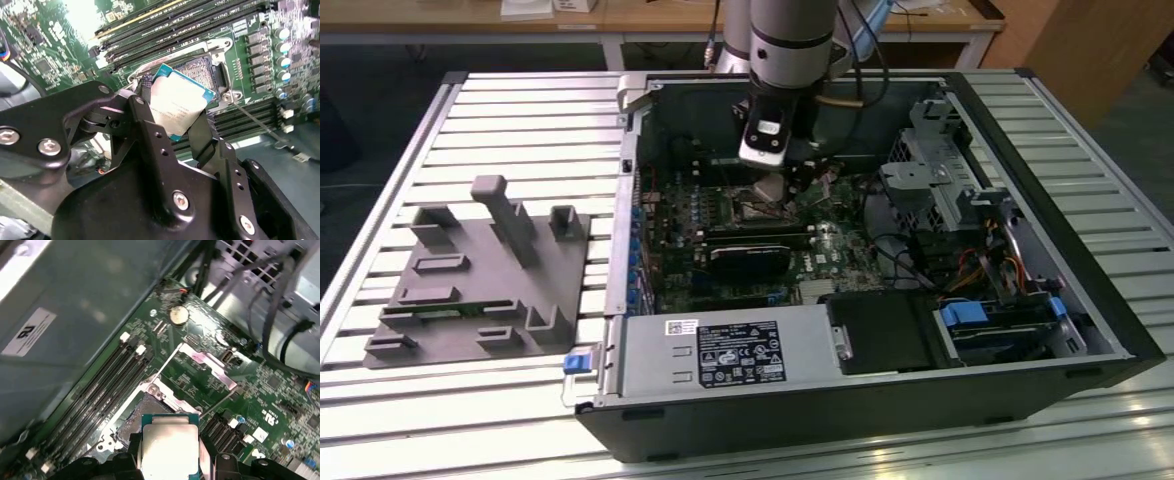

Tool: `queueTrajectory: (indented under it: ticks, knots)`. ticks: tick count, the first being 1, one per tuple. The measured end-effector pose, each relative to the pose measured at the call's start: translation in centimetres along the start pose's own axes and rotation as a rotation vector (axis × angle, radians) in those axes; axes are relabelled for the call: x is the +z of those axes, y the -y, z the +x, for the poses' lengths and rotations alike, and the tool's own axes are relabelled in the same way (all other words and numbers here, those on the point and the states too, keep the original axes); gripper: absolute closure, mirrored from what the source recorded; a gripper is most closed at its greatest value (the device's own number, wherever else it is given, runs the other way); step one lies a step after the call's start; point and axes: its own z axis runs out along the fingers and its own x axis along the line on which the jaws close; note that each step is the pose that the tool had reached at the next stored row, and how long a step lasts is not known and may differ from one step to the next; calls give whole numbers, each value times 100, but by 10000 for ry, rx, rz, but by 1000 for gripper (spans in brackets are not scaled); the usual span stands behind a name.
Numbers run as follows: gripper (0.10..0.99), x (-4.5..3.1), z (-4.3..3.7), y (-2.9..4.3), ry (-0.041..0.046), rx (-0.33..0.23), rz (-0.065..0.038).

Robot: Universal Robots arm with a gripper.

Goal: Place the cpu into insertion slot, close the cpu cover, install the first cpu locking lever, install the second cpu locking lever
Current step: 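Place the cpu into insertion slot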

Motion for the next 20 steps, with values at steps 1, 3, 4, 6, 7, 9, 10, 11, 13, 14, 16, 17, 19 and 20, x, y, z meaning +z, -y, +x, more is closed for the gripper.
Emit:
queueTrajectory:
  ticks: [1, 3, 4, 6, 7, 9, 10, 11, 13, 14, 16, 17, 19, 20]
  knots:
    - [549, 1, 0, 0, 10, 159, -3]
    - [549, 4, 0, 0, 30, 458, -10]
    - [549, 6, 0, 0, 39, 608, -13]
    - [549, 11, 0, 1, 60, 937, -20]
    - [549, 13, 0, 1, 72, 1118, -23]
    - [549, 18, 0, 1, 94, 1456, -31]
    - [549, 20, 0, 1, 105, 1626, -33]
    - [549, 22, 0, 2, 116, 1794, -36]
    - [549, 26, -1, 2, 139, 2141, -43]
    - [549, 28, -1, 2, 150, 2311, -47]
    - [549, 31, -1, 2, 172, 2649, -54]
    - [549, 33, -1, 2, 182, 2818, -57]
    - [549, 37, -1, 2, 204, 3160, -65]
    - [549, 39, -1, 3, 216, 3353, -68]
